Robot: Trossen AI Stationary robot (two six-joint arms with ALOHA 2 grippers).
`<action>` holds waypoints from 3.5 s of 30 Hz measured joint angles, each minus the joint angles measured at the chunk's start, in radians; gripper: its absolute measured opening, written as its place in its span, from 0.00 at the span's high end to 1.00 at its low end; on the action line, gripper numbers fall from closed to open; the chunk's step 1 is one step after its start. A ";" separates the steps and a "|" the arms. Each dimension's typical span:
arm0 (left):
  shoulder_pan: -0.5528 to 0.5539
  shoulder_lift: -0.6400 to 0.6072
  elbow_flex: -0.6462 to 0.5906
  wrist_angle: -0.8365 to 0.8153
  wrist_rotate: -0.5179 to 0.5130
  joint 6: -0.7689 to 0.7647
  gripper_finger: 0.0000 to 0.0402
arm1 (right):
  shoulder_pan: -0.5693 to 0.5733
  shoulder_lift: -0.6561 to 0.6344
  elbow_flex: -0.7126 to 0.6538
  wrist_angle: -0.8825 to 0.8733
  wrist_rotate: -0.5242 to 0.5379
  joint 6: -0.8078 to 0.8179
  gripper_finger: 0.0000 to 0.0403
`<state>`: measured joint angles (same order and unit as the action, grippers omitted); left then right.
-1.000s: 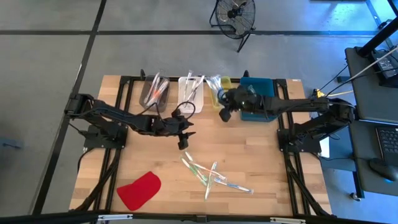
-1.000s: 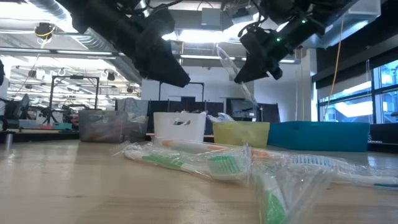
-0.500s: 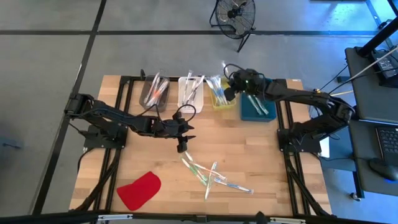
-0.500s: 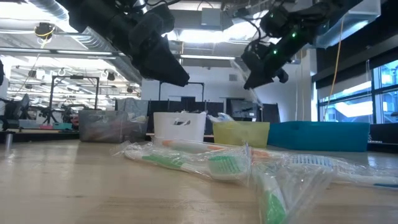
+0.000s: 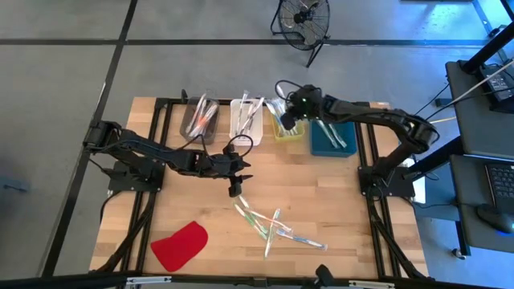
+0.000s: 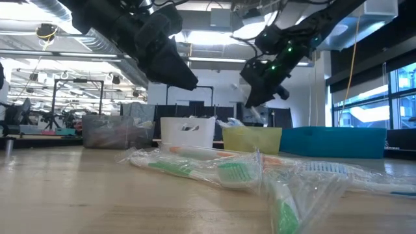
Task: Pick & Place Toothbrushes
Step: Put the blue toothbrush into the yellow bin, then put the orange toothbrush into the black bin
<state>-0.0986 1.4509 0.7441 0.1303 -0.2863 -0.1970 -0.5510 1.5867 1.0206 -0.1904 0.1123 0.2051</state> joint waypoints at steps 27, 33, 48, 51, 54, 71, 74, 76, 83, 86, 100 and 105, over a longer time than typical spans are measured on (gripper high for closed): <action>-0.017 0.000 0.000 -0.018 0.287 0.000 0.55 | -0.006 0.160 0.013 -0.053 0.002 0.075 0.88; -0.079 0.000 0.000 -0.031 0.311 0.021 0.55 | -0.006 0.169 0.013 -0.050 -0.001 0.077 0.82; -0.183 0.075 0.001 -0.022 0.314 0.112 0.55 | -0.006 0.169 0.013 -0.049 -0.050 0.100 0.60; -0.182 0.119 0.001 -0.005 0.313 0.123 0.55 | -0.006 0.169 0.013 -0.045 -0.050 0.102 0.54; -0.180 0.158 0.008 0.011 0.314 0.124 0.55 | -0.008 0.163 0.012 -0.042 -0.050 0.098 0.48; -0.154 0.282 0.192 -0.062 0.350 0.240 0.55 | -0.022 0.001 0.012 -0.137 -0.050 0.058 0.46; -0.142 0.322 0.235 -0.116 0.374 0.245 0.55 | -0.021 -0.036 0.012 -0.177 -0.050 0.048 0.49; -0.138 0.348 0.265 -0.158 0.373 0.246 0.55 | -0.021 -0.059 0.012 -0.196 -0.045 0.042 0.51; -0.141 0.425 0.311 -0.190 0.376 0.246 0.55 | -0.021 -0.098 0.012 -0.241 -0.042 0.041 0.57; -0.142 0.441 0.314 -0.189 0.375 0.246 0.55 | -0.021 -0.097 0.012 -0.253 -0.042 0.042 0.60; -0.133 0.478 0.315 -0.227 0.367 0.230 0.58 | -0.013 -0.097 0.012 -0.299 -0.043 0.047 0.66; -0.132 0.477 0.315 -0.228 0.365 0.247 0.68 | 0.003 -0.096 0.012 -0.321 -0.043 0.045 0.68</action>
<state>-0.2310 1.9278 1.0592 -0.0979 0.0786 0.0505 -0.5483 1.4902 1.0325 -0.5115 0.0696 0.2499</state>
